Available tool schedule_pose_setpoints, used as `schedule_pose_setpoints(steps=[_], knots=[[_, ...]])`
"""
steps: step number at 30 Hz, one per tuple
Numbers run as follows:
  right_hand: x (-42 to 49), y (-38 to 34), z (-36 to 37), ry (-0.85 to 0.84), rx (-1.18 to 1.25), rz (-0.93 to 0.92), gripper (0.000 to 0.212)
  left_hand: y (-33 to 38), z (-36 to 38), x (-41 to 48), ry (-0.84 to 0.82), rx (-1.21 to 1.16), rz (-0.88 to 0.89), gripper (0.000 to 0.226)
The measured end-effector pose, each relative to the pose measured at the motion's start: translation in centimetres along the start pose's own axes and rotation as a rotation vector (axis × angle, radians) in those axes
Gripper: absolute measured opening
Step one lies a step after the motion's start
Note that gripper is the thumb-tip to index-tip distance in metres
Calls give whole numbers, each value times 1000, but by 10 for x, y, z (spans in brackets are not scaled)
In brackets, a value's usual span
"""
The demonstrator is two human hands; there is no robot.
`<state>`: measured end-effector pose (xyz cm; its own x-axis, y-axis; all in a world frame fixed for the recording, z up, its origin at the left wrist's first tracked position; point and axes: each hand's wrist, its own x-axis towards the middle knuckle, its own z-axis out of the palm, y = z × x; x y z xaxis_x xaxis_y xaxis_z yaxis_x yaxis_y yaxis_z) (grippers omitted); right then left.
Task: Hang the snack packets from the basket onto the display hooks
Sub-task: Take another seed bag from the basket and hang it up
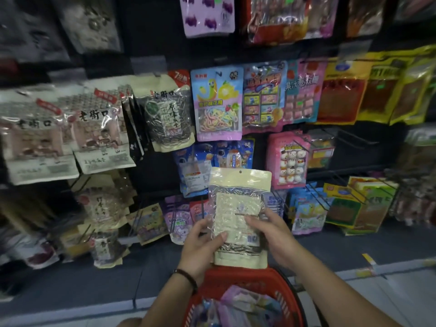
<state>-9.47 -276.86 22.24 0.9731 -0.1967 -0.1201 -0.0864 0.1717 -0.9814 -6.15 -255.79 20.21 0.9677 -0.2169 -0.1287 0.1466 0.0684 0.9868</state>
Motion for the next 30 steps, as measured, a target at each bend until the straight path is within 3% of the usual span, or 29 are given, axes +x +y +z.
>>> schedule_pose_setpoints(steps=[1,4,6,9,11,14,16,21,23,25,27,30], knots=[[0,-8,2,-25,14,-19,23,2,0,3,-17,-28,3,59],[8,-20,7,-28,-3,-52,38,16,2,6,-16,18,43,56],[11,-25,12,-4,-56,-128,46,29,7,8,79,255,186,58],[14,-34,23,97,-245,-273,35,55,19,4,192,559,417,62],[14,-42,32,141,-349,-368,29,73,27,5,143,492,402,60],[12,-50,48,168,-476,-433,38,97,38,8,127,382,353,52],[6,-57,58,136,-580,-497,41,104,42,13,166,243,364,43],[5,-64,73,-29,-749,-622,67,121,34,21,348,235,512,16],[12,-70,72,-55,-779,-658,68,127,22,29,382,158,500,3],[20,-84,70,33,-776,-684,62,134,10,32,374,86,449,6],[30,-103,68,139,-757,-678,69,139,-4,38,347,12,409,16],[39,-133,69,43,-679,-637,83,148,-24,43,269,-69,332,33]])
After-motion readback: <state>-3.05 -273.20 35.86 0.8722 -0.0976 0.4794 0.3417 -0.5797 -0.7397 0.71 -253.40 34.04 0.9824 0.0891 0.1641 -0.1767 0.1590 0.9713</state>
